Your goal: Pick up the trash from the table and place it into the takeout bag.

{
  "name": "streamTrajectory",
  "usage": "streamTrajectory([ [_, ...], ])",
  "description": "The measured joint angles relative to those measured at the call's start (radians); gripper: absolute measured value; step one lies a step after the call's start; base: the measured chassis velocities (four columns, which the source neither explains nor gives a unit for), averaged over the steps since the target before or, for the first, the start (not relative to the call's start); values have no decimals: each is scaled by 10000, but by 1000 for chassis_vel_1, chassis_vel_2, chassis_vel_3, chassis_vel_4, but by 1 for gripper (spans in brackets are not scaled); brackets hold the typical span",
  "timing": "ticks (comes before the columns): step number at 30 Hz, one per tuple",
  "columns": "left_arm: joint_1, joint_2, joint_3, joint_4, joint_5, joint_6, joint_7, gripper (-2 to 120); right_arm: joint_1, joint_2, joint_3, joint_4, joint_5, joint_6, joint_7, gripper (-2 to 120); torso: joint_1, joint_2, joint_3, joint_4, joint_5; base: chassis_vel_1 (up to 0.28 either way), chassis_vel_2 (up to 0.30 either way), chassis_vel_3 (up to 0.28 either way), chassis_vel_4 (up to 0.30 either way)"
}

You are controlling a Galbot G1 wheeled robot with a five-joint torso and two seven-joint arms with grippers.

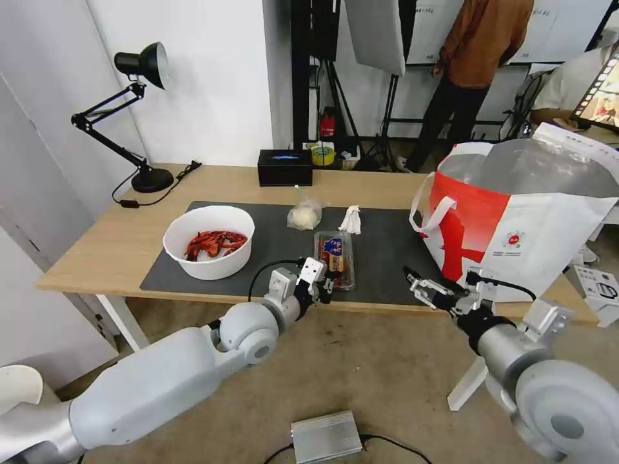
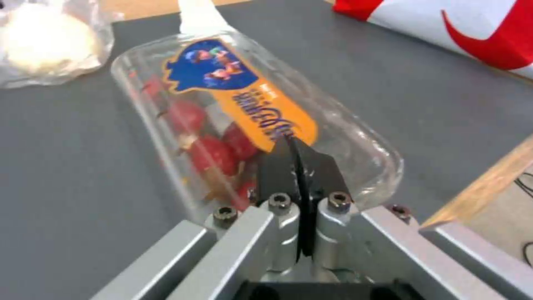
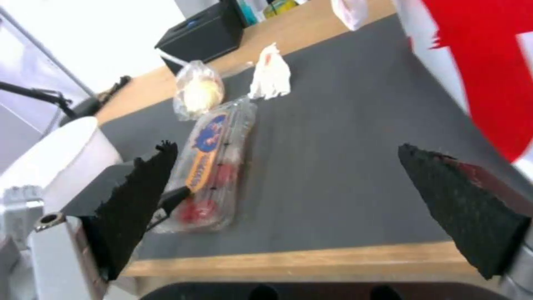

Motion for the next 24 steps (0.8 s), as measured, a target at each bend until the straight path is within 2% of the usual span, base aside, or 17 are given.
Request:
streamTrajectory([
  [8,163,219,-74,-99,-1,-6,-84,0,1409,270,-450,-610,2187,119,395,100,0,0,0,0,0,0,0,0,0],
  [16,259,305,-104,-147,26,-8,-99,0,2930,503,-1024,-1329,3190,-237,1215,100,0,0,0,-1,-1,0,0,0,0],
  [19,346,325,-172,-162,68,-14,-107,0,4184,696,-1603,-2080,3861,-544,1869,100,0,-1,0,1,-1,0,0,0,0],
  [24,384,325,-205,-184,82,-19,-122,0,5170,873,-2155,-2922,4182,-928,2233,100,0,-1,1,0,-1,0,0,0,0],
])
